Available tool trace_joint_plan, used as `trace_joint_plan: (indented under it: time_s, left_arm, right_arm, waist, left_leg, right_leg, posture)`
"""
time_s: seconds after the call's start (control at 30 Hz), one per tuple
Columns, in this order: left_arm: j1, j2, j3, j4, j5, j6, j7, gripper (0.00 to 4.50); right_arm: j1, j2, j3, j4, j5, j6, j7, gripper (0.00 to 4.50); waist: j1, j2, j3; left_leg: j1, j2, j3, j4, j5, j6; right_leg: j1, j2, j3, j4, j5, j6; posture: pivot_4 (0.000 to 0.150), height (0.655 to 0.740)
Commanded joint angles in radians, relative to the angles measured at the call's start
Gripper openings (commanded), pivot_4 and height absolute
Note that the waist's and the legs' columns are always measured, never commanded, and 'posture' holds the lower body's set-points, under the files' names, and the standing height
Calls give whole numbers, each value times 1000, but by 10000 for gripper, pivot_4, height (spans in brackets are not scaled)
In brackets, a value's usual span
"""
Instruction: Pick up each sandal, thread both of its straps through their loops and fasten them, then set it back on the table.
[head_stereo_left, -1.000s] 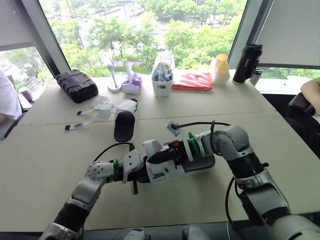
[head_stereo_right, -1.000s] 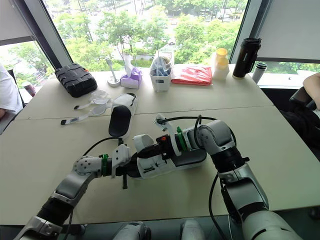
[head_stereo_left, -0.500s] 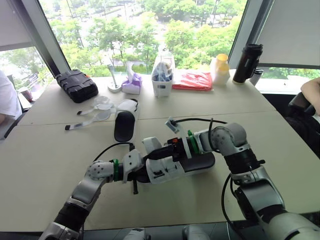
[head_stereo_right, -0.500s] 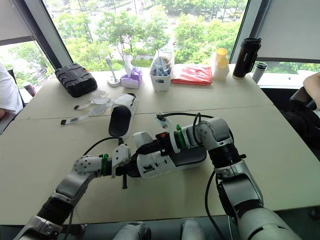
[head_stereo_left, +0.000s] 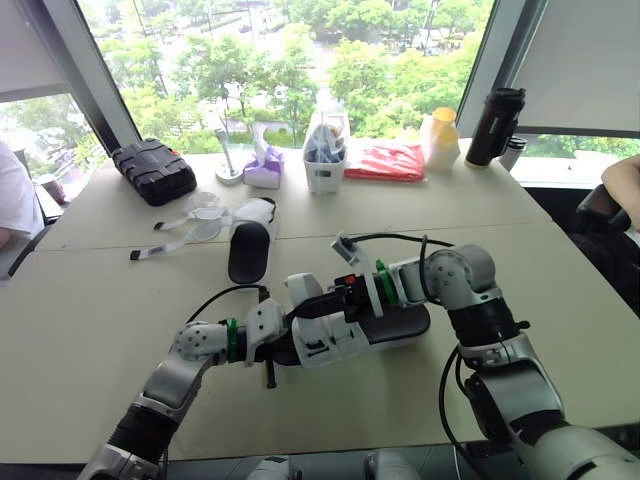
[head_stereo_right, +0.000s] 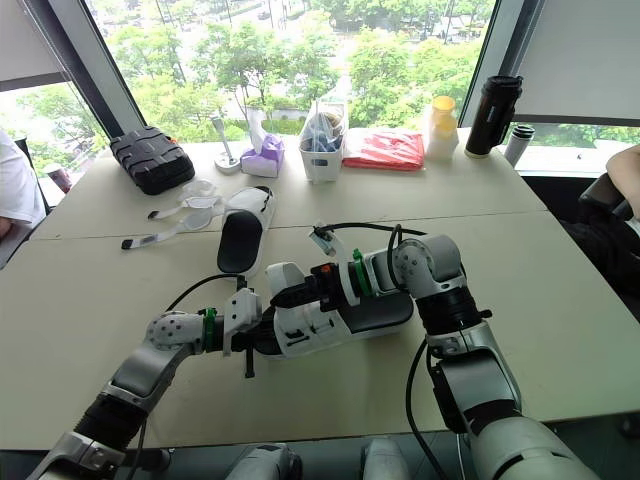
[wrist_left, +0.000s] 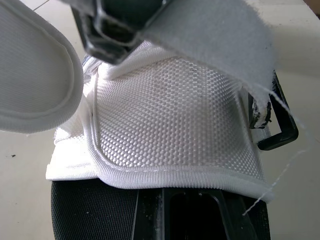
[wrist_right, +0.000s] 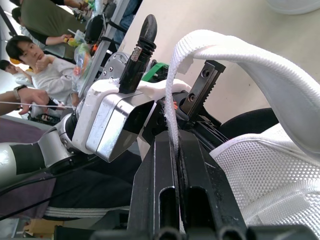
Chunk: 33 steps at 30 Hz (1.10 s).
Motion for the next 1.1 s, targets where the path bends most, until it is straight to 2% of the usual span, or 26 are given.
trace_joint_plan:
  time_s: [0.03,0.37,0.57,0.73,1.1]
  left_arm:
    - [45,8,-54,85,63,52,9,0]
    - [45,10,-51,85,64,53,11,0]
    - [43,11,-51,87,63,51,8,0]
    - [43,10,-53,85,62,52,8,0]
    - [47,11,-50,81,62,54,11,0]
  right_arm:
    - [13,0,9,-44,16,-8,6,141]
    - [50,-29,60,-60,-13,-52,9,141]
    - [79,-65,138,-89,-110,-238,12,141]
    - [82,-77,158,-96,-130,-299,43,141]
    - [137,-207,314,-254,-256,-519,165,141]
  waist:
    - [0,0,0]
    - [0,0,0]
    - [-1,0,0]
    - [-1,0,0]
    - [2,-1,0]
  left_leg:
    - [0,0,0,0,0,0]
    - [0,0,0,0,0,0]
    - [0,0,0,0,0,0]
    - [1,0,0,0,0,0]
    - [0,0,0,0,0,0]
  right_leg:
    - [0,0,0,0,0,0]
    - [0,0,0,0,-1,1]
    - [0,0,0,0,-1,2]
    - [1,0,0,0,-1,2]
    - [1,0,0,-1,-2,3]
  posture:
    - [1500,7400]
    - [1500,7400]
    - [1500,7400]
    - [1500,7400]
    - [1500,7400]
